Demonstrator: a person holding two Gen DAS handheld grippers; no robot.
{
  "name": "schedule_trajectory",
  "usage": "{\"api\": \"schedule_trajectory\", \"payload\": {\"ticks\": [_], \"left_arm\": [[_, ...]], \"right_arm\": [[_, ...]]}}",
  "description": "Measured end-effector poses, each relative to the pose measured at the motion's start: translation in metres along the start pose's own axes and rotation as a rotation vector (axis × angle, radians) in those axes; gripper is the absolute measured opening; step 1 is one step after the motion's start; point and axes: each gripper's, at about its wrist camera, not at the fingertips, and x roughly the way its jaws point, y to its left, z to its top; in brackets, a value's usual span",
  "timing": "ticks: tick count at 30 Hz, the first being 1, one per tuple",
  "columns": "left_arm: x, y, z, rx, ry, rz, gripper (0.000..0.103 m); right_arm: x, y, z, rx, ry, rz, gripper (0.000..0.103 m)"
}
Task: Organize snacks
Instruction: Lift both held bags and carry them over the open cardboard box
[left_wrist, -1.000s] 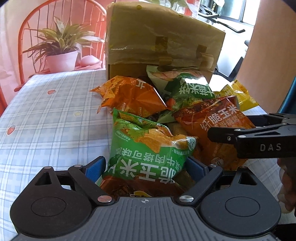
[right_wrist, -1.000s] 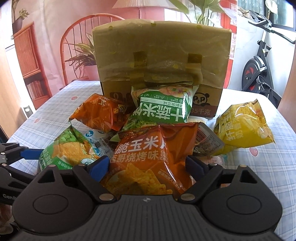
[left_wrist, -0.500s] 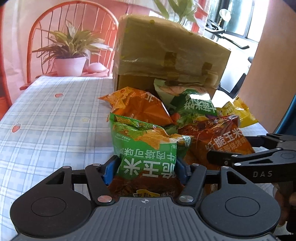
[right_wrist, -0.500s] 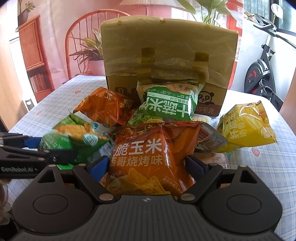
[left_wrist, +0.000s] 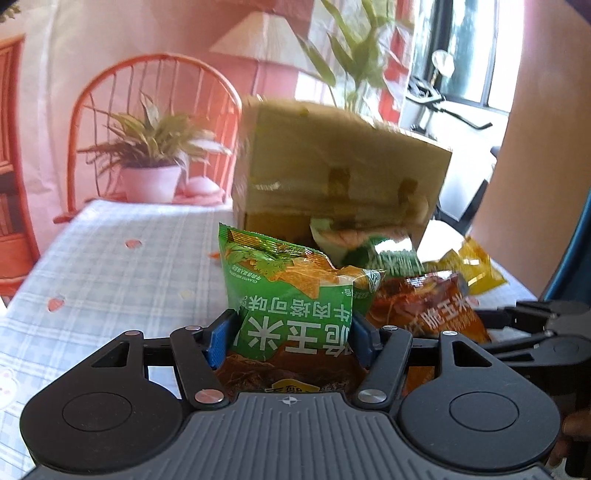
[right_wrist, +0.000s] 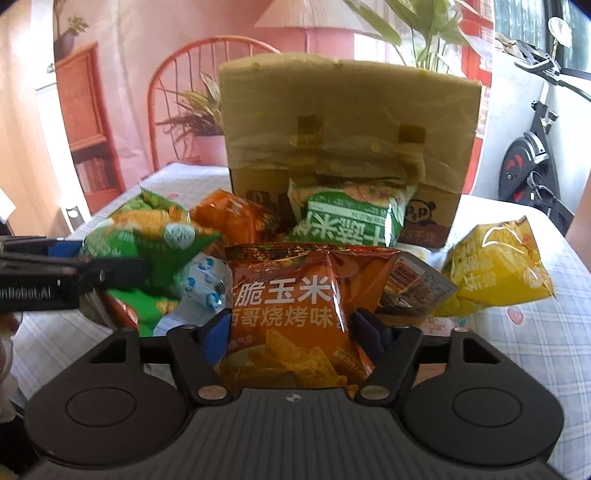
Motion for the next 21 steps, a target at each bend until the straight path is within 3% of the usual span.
{"api": "schedule_trajectory", "payload": {"ticks": [11,21], "left_arm": [[-0.024,0.011,0.027,-0.051,-0.089,0.045,0.066],[-0.033,0.002,0.074,-0.008,-0.203,0.056,0.066]], "right_arm": [[-0.028,-0.021,0.018,0.077,-0.126,0.05,0.066],[-0.059,-0.056,0.059,0.083,-0.291,-0.018,0.066]]}}
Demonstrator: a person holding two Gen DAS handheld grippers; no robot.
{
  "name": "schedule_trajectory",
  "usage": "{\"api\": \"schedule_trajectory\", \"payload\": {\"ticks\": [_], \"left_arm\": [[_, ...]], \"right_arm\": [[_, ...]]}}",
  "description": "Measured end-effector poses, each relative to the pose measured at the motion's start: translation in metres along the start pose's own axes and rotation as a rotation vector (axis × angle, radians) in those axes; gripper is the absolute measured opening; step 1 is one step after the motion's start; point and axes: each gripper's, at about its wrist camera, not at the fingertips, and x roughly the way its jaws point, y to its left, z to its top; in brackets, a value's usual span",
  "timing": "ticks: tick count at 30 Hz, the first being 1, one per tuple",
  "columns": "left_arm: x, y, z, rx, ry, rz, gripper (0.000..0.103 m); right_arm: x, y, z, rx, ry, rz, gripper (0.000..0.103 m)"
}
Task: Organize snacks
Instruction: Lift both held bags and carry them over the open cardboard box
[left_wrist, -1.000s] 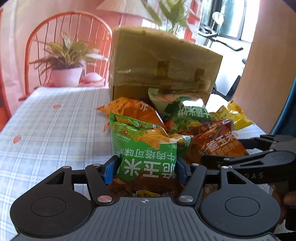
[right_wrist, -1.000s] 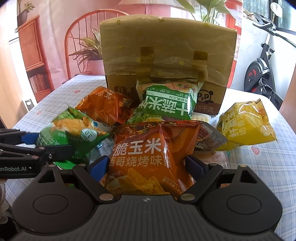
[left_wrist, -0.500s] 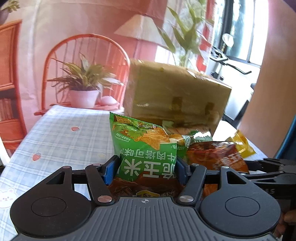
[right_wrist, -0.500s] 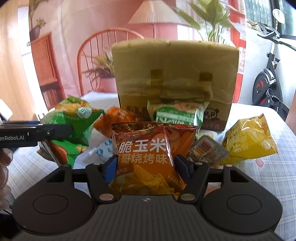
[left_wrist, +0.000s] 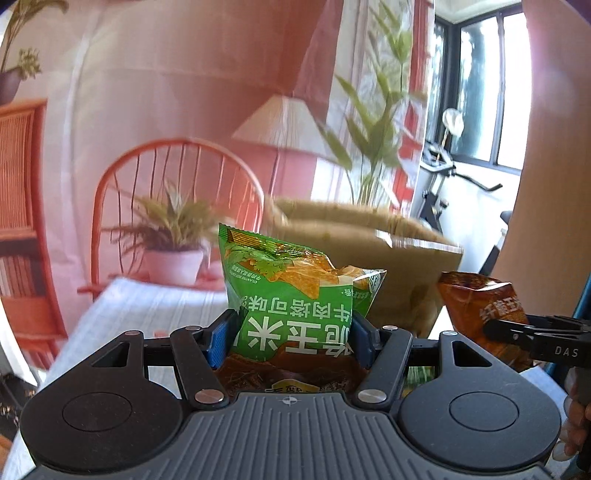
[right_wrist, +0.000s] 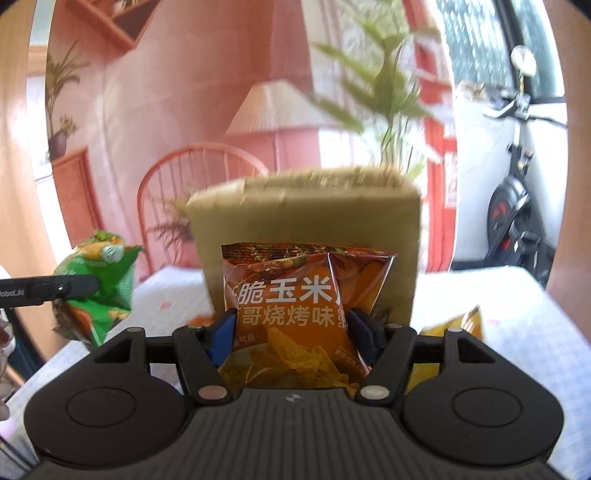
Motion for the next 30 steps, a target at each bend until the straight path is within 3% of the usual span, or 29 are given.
{"api": "schedule_trajectory", "payload": {"ticks": [9,20,26,30], "left_arm": [[0.013,-0.015,0.054,-0.006,-0.091,-0.034,0.066],[0.066,-0.04,0.132,-0.059,-0.109,-0.167,0.067],[0.121,-0.057,0.161,0.048,-0.082,-0.109,0.067],[0.163,-0.06,0.167,0.05,-0.013,-0.097,0.067]], "right_arm": [[-0.004,-0.027,0.049,0.019,-0.076,-0.034,0.066],[0.022,-0.034,0.121,0.013,-0.148,-0.02,0.066],[0.067,-0.032,0.155,-0.037,-0.157,-0.008,0.066],[0.106,-0.036,0.163,-0.061,-0.149,-0.011,0.066]]}}
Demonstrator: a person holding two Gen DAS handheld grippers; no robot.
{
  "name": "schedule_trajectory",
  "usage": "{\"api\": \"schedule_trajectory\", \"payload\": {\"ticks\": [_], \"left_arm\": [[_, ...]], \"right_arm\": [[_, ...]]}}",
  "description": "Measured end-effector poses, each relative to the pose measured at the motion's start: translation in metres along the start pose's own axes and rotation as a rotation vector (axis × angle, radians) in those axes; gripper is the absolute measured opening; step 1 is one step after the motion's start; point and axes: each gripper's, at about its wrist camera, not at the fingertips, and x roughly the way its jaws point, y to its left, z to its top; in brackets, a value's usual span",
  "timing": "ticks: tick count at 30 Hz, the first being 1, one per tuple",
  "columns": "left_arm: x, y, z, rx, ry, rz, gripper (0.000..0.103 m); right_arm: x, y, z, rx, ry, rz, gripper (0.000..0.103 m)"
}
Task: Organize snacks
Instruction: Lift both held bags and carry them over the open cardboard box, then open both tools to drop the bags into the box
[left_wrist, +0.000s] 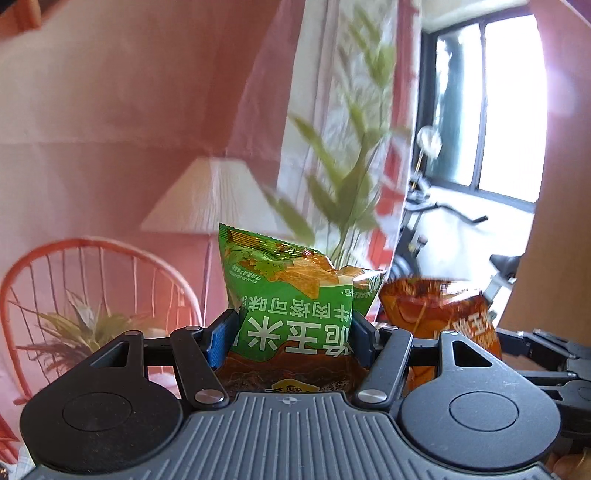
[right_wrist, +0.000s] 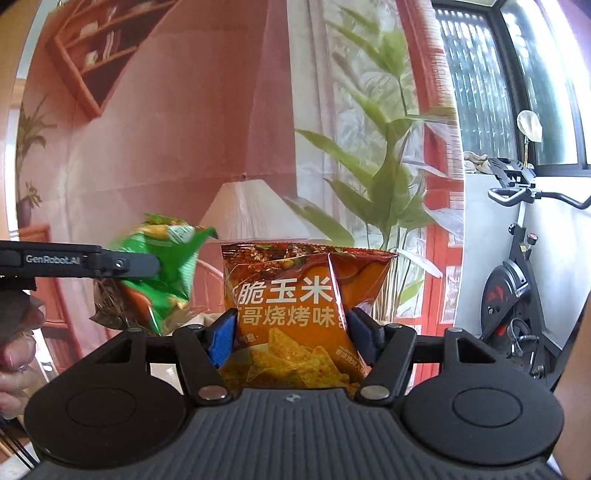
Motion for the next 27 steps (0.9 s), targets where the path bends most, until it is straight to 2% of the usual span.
{"api": "schedule_trajectory", "payload": {"ticks": [5,12,18,21,23,27], "left_arm": [[0.045,0.003,-0.007,0.004,0.108,0.055,0.067],[0.075,0.005,-0.032,0.031,0.174,0.071,0.067],[0.088,-0.004,-0.039,0.134,0.193,0.086,0.069],[0.089,-0.003,-0.04,0.128,0.225,0.064,0.075],[0.083,-0.002,-0.041,0.126,0.231,0.079,0.079],[0.066,-0.002,-0.036,0.144,0.209,0.059,0.079]], "right_arm": [[0.047,-0.004,-0.008,-0.047,0.073,-0.046,0.066],[0.078,-0.016,-0.032,0.056,0.134,-0.054,0.066],[0.085,-0.02,-0.047,0.092,0.171,-0.068,0.069],[0.085,-0.02,-0.05,0.086,0.189,-0.058,0.075],[0.078,-0.019,-0.05,0.083,0.185,-0.066,0.086],[0.061,-0.015,-0.047,0.089,0.173,-0.045,0.086]]}}
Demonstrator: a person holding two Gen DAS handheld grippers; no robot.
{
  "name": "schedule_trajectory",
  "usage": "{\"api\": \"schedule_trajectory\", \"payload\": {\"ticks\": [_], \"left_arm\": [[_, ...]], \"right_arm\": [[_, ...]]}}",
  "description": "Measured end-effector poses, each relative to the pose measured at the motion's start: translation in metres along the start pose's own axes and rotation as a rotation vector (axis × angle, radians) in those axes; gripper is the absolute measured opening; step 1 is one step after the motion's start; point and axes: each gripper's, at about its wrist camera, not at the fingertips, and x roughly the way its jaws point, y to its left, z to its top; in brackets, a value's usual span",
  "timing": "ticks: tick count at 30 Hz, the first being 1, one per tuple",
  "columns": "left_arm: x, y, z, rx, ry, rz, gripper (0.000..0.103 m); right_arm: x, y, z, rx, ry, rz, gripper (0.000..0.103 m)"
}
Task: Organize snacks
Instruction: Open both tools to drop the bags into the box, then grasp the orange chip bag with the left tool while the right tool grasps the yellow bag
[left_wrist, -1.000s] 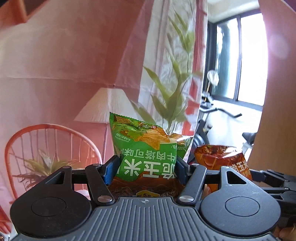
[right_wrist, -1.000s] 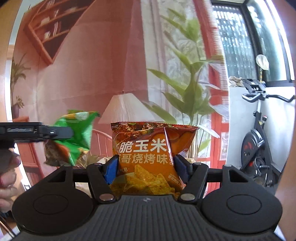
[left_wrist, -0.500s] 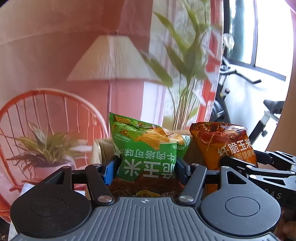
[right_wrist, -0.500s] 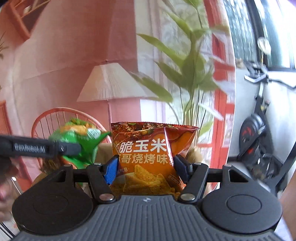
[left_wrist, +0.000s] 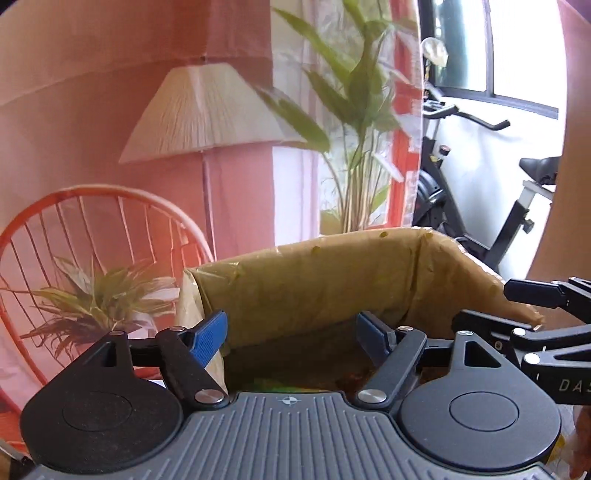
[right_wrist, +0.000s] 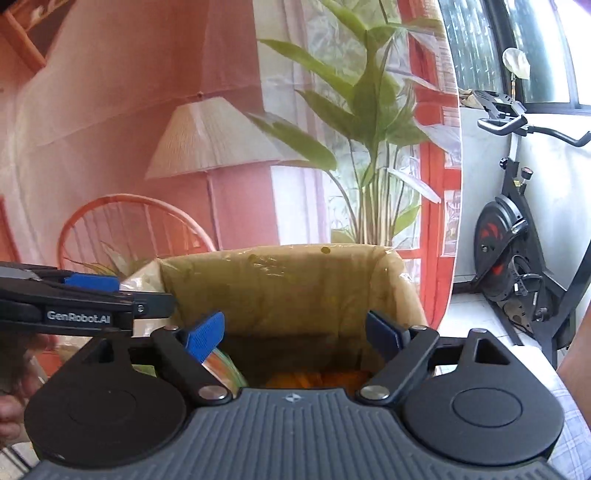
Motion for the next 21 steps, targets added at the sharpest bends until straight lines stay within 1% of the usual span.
{"api": "schedule_trajectory", "payload": {"ticks": [2,4,7,11,13,16,21], "left_arm": [[-0.014,0.002,0.001,-0.009,-0.021,-0.016,0.079],[-0.03,0.004,-0.001,-0.004,-0.037,-0.029,0.083],[-0.055,0.01,-0.01,0.023,-0.057,-0.02,0.085],[-0.082,0.028,-0.024,0.007,-0.029,-0.026,0.085],[-0.094,0.04,-0.035,-0.015,-0.01,-0.032,0.089],[-0.106,0.054,-0.054,-0.043,0.002,-0.031,0.091],[-0.107,0.064,-0.089,-0.12,0.04,-0.025,0.092]], "right_arm": [[-0.011,0.002,-0.001,-0.015,-0.006,0.006,0.086],[-0.022,0.004,-0.002,-0.025,-0.009,0.016,0.086],[-0.041,0.004,-0.008,-0.018,-0.014,0.036,0.086],[-0.066,0.001,-0.019,0.014,-0.021,0.043,0.086],[-0.079,-0.001,-0.025,0.042,-0.023,0.045,0.086],[-0.096,-0.006,-0.034,0.067,-0.041,0.057,0.086],[-0.111,-0.009,-0.056,0.02,-0.044,0.006,0.086]]}}
